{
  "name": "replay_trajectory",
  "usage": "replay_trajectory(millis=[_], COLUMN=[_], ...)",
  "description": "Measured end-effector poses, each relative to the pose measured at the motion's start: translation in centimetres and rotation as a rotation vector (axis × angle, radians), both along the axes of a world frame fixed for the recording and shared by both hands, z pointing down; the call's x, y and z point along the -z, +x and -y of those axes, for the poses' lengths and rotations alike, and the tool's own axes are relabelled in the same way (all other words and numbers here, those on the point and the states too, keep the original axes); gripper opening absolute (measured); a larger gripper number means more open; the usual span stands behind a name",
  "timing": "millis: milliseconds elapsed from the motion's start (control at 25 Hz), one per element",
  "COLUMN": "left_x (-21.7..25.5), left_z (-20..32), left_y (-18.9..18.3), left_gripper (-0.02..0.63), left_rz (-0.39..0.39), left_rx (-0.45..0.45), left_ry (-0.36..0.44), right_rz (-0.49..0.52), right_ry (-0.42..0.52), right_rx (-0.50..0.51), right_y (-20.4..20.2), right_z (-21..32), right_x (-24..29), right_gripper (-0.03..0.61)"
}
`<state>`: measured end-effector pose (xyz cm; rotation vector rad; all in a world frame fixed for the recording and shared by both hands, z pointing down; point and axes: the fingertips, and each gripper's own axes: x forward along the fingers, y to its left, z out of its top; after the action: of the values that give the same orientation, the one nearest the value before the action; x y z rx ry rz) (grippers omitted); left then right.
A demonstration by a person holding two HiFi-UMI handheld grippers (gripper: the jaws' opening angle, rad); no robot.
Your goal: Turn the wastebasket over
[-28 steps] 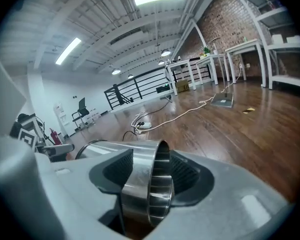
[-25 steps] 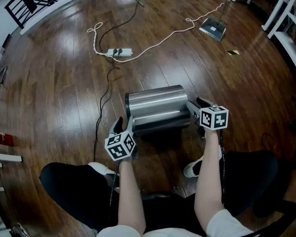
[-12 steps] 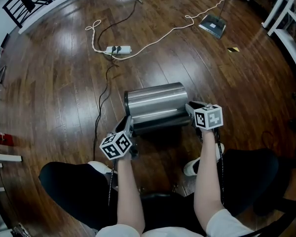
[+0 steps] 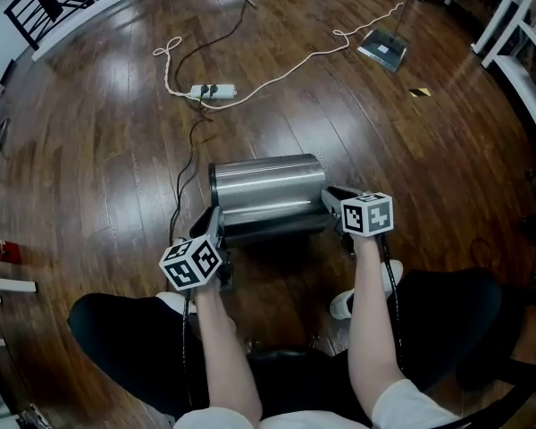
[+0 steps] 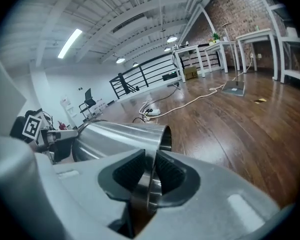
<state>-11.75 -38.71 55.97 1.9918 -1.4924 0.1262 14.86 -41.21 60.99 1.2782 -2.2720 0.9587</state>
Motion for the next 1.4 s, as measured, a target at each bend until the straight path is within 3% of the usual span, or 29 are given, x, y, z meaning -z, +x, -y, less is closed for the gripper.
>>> replay_trajectory(millis=[200, 320, 400, 440, 520, 600, 680, 840, 1000, 1120, 1240, 1400], left_x=[6.2, 8.3, 8.2, 7.6, 6.1, 3.8, 0.9, -1.0, -1.0, -0.7, 1.8, 6.8], left_z=[1.3, 1.5, 1.4, 1.1, -0.2, -2.3, -4.6, -5.6, -5.4, -5.4, -6.5, -8.8], left_y=[1.5, 4.0, 6.6, 8.1, 11.5, 15.0, 17.6, 18.1, 18.3, 18.0, 16.8, 13.3], left_gripper=[0.071, 0.071, 0.071, 0.071, 0.072, 0.072, 0.072, 0.086, 0.087, 0.093, 0.099, 0.142], left_rz=[0.188, 0.362, 0.516, 0.591, 0.745, 0.887, 0.966, 0.943, 0.918, 0.867, 0.728, 0.536], left_rx=[-0.112, -0.235, -0.366, -0.444, -0.607, -0.768, -0.884, -0.842, -0.858, -0.816, -0.689, -0.437], left_ry=[0.121, 0.176, 0.204, 0.217, 0.246, 0.266, 0.255, 0.343, 0.336, 0.328, 0.367, 0.442], right_rz=[0.061, 0.153, 0.173, 0.167, 0.193, 0.285, 0.343, 0.379, 0.373, 0.343, 0.345, 0.303], right_ry=[-0.048, -0.102, -0.168, -0.204, -0.278, -0.353, -0.384, -0.293, -0.119, 0.023, 0.208, 0.405], right_rx=[-0.049, -0.081, -0.084, -0.076, -0.090, -0.187, -0.303, -0.385, -0.330, -0.369, -0.410, -0.314], right_y=[-0.8, -2.5, -4.0, -4.9, -6.6, -6.9, -5.2, -2.0, -0.9, 0.4, 1.9, 1.0], right_z=[-0.6, -1.7, -3.2, -4.1, -6.2, -8.4, -9.8, -7.6, -4.3, -2.8, -3.0, -6.1], right_x=[-2.3, -5.8, -9.1, -10.9, -14.5, -17.4, -18.9, -16.9, -11.2, -6.3, 0.1, 7.7], right_gripper=[0.057, 0.054, 0.034, -0.015, -0.015, -0.015, -0.015, -0.014, -0.014, -0.014, -0.014, -0.014])
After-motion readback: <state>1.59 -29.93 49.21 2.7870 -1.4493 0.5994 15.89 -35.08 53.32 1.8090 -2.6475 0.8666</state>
